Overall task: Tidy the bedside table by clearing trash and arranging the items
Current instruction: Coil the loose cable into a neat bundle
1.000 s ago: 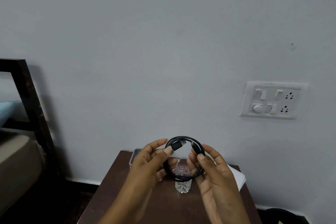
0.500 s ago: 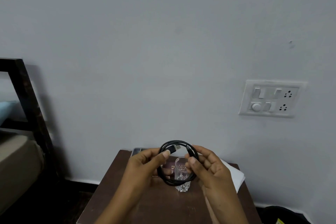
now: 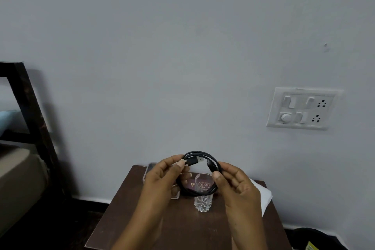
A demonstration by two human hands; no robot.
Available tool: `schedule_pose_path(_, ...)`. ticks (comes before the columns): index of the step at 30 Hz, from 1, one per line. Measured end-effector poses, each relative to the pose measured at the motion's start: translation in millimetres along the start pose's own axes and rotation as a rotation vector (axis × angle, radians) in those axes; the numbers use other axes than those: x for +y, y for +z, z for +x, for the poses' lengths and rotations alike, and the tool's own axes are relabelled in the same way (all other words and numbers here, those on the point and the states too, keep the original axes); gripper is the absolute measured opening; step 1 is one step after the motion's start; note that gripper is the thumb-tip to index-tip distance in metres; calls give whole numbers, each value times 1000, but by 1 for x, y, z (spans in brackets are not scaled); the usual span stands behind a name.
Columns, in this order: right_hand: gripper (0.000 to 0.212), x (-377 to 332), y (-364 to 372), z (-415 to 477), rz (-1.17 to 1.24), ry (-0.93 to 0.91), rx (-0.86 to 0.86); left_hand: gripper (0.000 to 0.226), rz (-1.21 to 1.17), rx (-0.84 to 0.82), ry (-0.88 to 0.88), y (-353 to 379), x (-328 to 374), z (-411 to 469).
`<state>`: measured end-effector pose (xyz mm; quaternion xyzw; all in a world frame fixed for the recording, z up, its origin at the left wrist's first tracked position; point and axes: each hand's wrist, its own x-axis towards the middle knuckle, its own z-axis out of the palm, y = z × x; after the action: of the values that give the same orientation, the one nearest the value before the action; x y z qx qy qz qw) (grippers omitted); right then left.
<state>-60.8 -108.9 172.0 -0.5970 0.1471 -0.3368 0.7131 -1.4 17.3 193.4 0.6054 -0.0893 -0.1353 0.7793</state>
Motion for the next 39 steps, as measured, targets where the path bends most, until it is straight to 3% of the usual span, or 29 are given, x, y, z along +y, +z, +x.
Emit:
schedule_pose_path(8,21,23,-14,5,-50,95,-46,24,20,-152,-128,-21,-15,8)
schedule_pose_path(12,24,40,-20,4,-76,164,-100,23,-24,-142,-260,-37,-35,10)
schedule_pose_path(16,34,70,-19,0,-220,196,-149,18,78,-90,-310,-49,-59,12)
schedule_pose_path(23,58,123,-5,-6,-468,183,-82,36,516,-59,-99,-82,-99,20)
schedule_pose_path(28,44,162,11,-4,-272,354,-127,46,700,69,126,-107,-129,31)
schedule_pose_path(34,26,194,45,-8,-39,602,-29,52,614,163,113,-142,-166,50)
schedule_pose_path(37,17,210,58,-12,-58,599,5,57,443,197,24,-155,-181,57)
schedule_pose_path(39,20,219,64,-14,-94,572,12,47,307,211,-45,-156,-186,59)
